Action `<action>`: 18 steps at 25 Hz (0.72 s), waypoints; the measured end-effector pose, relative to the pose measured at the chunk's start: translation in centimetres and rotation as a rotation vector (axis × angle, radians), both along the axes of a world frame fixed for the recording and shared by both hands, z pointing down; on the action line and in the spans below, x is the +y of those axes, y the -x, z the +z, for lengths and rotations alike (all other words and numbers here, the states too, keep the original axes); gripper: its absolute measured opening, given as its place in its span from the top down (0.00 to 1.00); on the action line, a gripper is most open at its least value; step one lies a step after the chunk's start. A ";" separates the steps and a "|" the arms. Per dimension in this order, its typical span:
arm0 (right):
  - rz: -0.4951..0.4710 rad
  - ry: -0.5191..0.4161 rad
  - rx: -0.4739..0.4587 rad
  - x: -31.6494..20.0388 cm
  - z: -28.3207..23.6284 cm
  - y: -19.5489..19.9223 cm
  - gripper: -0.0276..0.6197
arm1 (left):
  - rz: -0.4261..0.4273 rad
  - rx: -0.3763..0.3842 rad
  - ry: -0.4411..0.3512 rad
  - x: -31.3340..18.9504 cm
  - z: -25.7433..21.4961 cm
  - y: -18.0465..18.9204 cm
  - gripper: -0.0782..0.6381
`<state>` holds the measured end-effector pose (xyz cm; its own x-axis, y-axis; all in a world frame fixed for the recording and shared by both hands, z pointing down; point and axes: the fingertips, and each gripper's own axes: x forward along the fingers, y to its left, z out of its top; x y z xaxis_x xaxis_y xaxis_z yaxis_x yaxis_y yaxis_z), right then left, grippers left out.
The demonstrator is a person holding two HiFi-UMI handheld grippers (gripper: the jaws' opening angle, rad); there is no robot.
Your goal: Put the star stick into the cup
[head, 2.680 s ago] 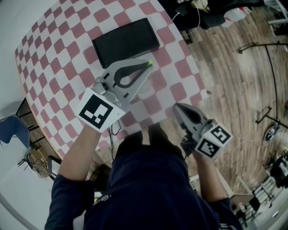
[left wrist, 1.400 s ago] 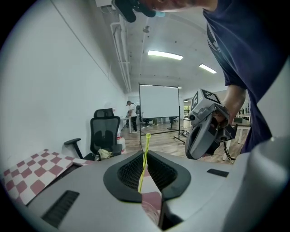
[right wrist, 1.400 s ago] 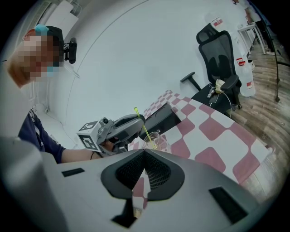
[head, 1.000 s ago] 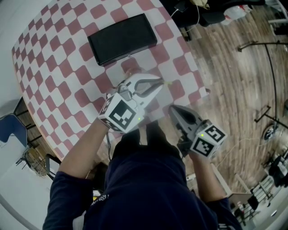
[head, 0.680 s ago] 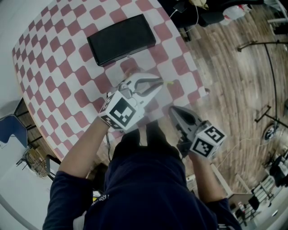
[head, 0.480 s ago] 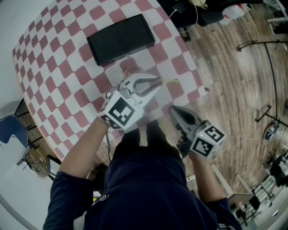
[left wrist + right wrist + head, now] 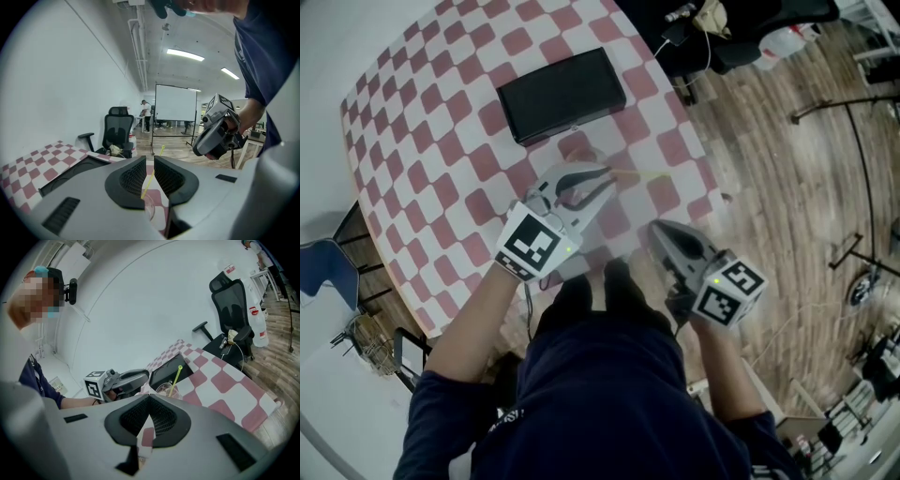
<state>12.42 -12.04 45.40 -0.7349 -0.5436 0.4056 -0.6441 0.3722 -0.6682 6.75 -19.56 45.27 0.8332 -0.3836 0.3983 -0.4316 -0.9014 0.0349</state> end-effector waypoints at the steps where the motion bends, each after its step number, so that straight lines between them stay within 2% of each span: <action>1: -0.003 -0.009 0.001 -0.1 -0.4 0.2 0.93 | -0.021 0.004 0.008 0.1 -0.3 0.6 0.78; 10: -0.028 -0.091 0.006 -0.1 -3.8 2.3 0.93 | -0.180 0.053 0.056 1.8 -2.9 5.7 0.80; 18: -0.056 -0.167 0.020 0.6 -6.8 5.1 0.93 | -0.203 0.102 0.064 4.5 -5.3 8.4 0.83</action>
